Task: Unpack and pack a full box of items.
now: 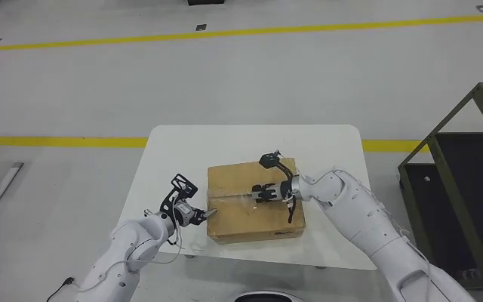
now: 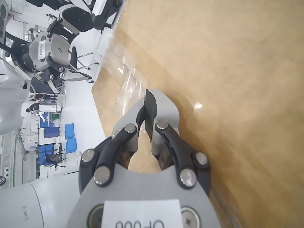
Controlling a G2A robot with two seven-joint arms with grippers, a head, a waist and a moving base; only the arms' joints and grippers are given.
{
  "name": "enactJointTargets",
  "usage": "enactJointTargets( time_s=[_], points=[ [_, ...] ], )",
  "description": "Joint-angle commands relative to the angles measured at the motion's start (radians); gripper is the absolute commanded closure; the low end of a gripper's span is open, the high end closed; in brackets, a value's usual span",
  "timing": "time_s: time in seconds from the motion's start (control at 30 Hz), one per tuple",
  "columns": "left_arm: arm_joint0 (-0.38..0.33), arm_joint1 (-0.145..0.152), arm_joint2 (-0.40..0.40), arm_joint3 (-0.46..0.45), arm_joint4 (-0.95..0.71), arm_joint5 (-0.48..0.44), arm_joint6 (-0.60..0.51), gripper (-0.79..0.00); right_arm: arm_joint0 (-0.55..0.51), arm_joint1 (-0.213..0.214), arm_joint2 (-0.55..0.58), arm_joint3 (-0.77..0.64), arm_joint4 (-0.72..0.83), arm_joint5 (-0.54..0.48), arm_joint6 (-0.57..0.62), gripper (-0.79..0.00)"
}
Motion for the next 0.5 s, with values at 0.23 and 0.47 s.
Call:
enactJointTargets(
  time_s=[0.23, 0.47],
  points=[
    [0.000, 0.002, -0.003, 0.002, -0.004, -0.005, 0.002, -0.785, 0.004, 0.032, 0.075, -0.083, -0.086, 0.032, 0.007, 0.000],
    [-0.006, 0.003, 0.003, 0.009, -0.006, -0.012, 0.002, -0.785, -0.032, 0.065, 0.126, -0.241, -0.222, 0.126, 0.063, 0.000]
  ],
)
